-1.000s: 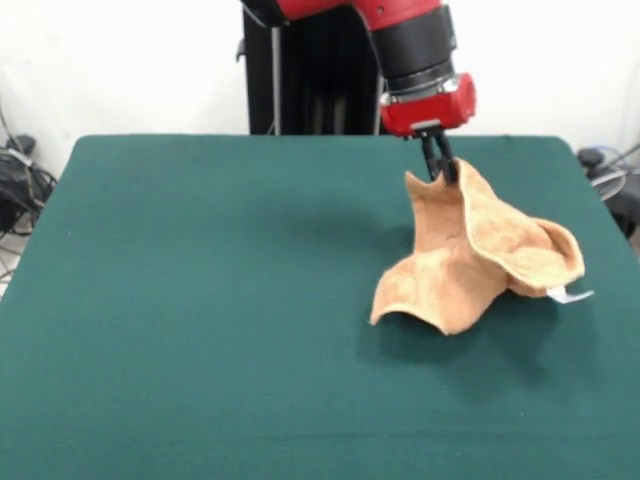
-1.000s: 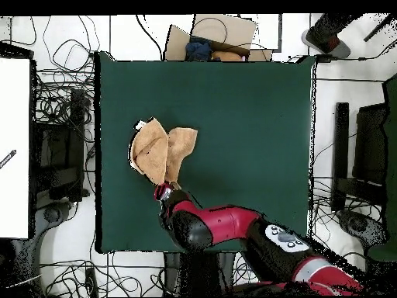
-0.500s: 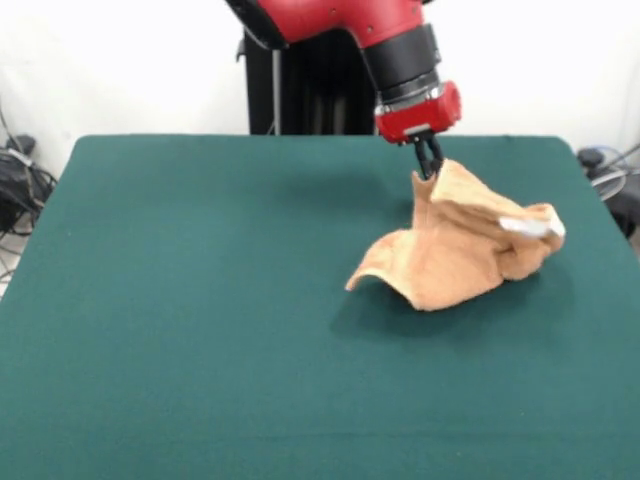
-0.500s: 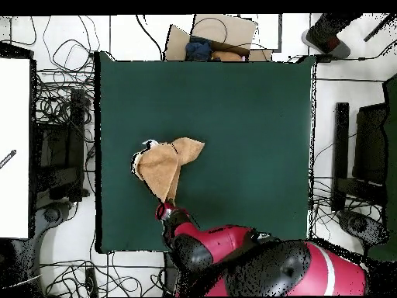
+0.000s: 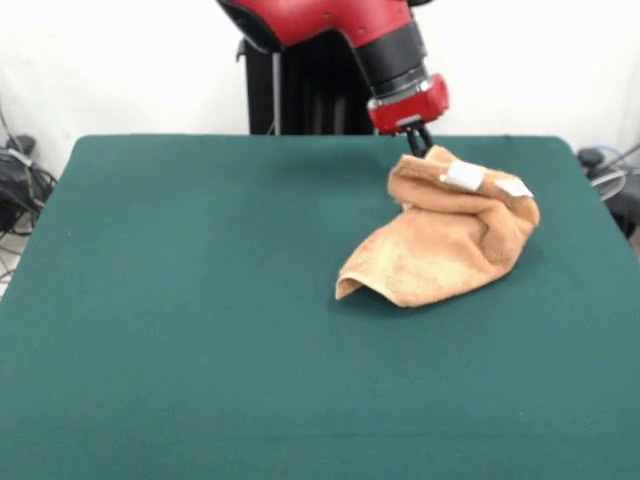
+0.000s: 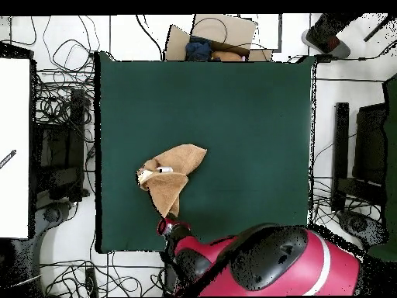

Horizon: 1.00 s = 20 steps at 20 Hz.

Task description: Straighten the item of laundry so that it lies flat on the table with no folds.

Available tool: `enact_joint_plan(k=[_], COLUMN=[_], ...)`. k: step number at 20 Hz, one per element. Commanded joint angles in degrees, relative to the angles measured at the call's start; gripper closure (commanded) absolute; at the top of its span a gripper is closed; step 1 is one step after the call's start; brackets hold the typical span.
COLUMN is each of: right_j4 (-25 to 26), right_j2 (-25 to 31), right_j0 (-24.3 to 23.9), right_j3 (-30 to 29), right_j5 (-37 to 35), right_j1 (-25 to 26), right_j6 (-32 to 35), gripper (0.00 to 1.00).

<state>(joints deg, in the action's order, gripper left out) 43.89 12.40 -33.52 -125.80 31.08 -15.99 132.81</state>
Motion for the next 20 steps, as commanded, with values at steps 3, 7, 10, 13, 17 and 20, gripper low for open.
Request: enact_joint_plan(k=[3, 7, 10, 13, 17, 20], right_j4=[6.2, 7.7, 8.8, 9.5, 9.5, 9.4], right_j2=[-4.6, -7.0, -8.5, -9.9, -11.5, -12.5], right_j0=[-1.1, -1.1, -1.4, -1.5, -0.9, -0.4], right_j3=[6.8, 9.9, 11.9, 14.0, 15.9, 17.0], right_j5=[1.8, 4.7, 6.1, 7.4, 8.7, 9.2], right_j1=[5.2, 8.9, 10.9, 12.7, 14.0, 14.3], right_j6=[1.7, 0.5, -0.3, -1.2, -1.8, -2.3], gripper=[1.00, 1.00, 1.00, 1.00, 1.00, 1.00])
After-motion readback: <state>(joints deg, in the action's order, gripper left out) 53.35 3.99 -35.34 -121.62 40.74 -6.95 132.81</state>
